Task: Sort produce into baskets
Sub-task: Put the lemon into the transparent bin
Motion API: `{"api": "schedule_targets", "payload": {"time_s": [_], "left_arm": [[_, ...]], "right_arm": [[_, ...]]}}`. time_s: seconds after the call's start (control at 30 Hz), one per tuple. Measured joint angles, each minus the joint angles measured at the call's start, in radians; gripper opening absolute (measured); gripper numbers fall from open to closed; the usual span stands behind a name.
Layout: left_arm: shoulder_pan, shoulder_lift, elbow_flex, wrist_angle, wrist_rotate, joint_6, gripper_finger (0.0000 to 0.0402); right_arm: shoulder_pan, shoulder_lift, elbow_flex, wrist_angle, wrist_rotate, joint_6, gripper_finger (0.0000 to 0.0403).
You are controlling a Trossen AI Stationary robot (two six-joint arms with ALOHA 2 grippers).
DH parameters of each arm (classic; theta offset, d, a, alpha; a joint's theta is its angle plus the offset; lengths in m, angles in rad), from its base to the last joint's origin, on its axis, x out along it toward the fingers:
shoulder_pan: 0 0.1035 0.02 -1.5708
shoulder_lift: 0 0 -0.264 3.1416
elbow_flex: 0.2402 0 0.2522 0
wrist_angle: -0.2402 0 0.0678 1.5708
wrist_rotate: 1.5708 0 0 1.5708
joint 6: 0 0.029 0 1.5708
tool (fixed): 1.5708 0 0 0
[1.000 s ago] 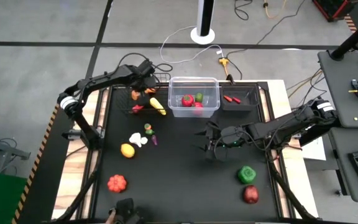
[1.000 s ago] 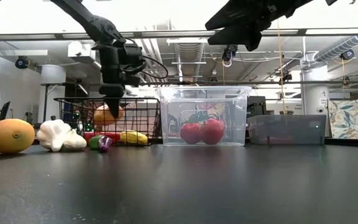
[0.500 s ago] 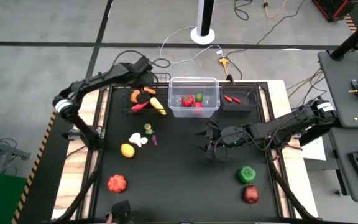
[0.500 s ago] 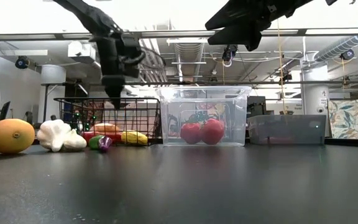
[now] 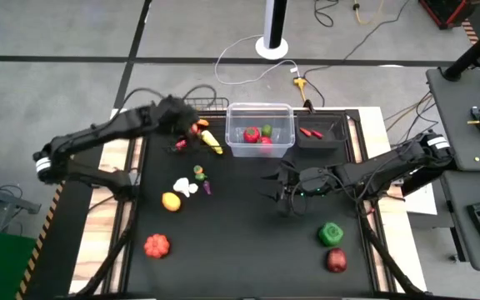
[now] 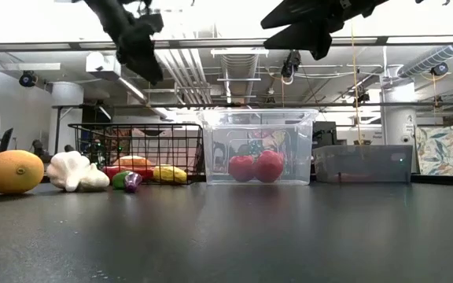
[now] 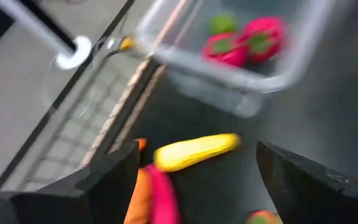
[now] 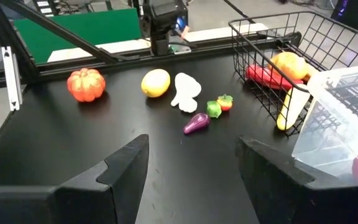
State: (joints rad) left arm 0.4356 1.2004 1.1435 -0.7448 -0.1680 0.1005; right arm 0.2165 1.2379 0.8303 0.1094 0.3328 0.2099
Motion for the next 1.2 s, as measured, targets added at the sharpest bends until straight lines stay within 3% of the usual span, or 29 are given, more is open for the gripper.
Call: {"api": "schedule_targets", "payload": {"time_s": [0.1,0.23,0.37,0.53,0.87,1.2], "left_arm": [[-0.119,-0.060,-0.062,0.033,-0.025,-0.082,0.0302],[-0.285,-0.093,-0.121,0.045,-0.139,-0.182,0.0302],[-0.435,-0.089,-0.148,0.042,-0.238,-0.316,0.0302],[-0.557,-0.049,-0.151,0.030,-0.270,-0.528,0.0302],[-0.639,0.114,-0.151,0.003,-0.266,-0.844,0.0302],[-0.672,0.256,-0.088,-0.388,-0.128,-1.176,0.0283]], "right_arm": [[0.000,-0.001,0.010,-0.010,0.000,0.000,0.0228],[0.002,-0.001,0.039,-0.019,0.000,-0.003,0.0228],[0.002,0.000,0.071,-0.083,0.000,-0.001,0.0228],[0.002,0.000,0.093,-0.113,0.000,-0.001,0.0228],[0.002,0.001,0.095,-0.128,-0.001,-0.011,0.0228],[0.002,0.001,0.095,-0.187,-0.003,-0.029,0.0228]]}}
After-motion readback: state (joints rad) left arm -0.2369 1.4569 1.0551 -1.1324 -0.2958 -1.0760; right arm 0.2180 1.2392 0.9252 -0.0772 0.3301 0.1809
